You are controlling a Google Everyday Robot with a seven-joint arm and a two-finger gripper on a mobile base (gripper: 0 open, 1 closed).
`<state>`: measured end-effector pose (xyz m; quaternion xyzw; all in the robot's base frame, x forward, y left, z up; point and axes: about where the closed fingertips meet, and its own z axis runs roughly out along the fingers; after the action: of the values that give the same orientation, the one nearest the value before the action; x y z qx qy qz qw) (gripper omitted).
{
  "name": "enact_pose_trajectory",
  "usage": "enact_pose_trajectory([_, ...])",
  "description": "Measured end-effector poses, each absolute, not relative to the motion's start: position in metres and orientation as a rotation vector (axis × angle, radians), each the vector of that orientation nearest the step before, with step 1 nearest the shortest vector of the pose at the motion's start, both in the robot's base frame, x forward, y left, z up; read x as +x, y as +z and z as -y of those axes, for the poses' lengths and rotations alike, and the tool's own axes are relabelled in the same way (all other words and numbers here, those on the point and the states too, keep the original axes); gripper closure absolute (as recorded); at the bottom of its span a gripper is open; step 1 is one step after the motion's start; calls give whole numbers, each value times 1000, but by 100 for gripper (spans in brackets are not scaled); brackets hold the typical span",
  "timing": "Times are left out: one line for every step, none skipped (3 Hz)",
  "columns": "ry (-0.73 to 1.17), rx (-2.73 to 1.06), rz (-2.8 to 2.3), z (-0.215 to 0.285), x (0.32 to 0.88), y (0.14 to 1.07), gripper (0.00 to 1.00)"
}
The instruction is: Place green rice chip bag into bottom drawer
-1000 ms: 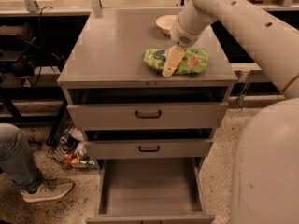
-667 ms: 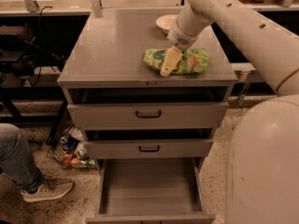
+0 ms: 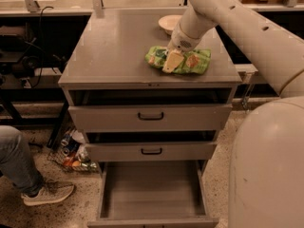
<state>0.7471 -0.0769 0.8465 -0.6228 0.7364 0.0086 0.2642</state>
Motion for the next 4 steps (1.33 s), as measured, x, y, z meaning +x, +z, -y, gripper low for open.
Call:
enact_pose_trajectory([41, -1672, -1963, 85, 732, 863, 84])
enact_pose_trajectory([59, -1620, -1968, 104, 704, 886, 100])
enact_pose_trajectory([82, -1583, -2030, 144, 633, 922, 100])
enact_pose_trajectory([82, -1583, -2030, 144, 633, 922, 100])
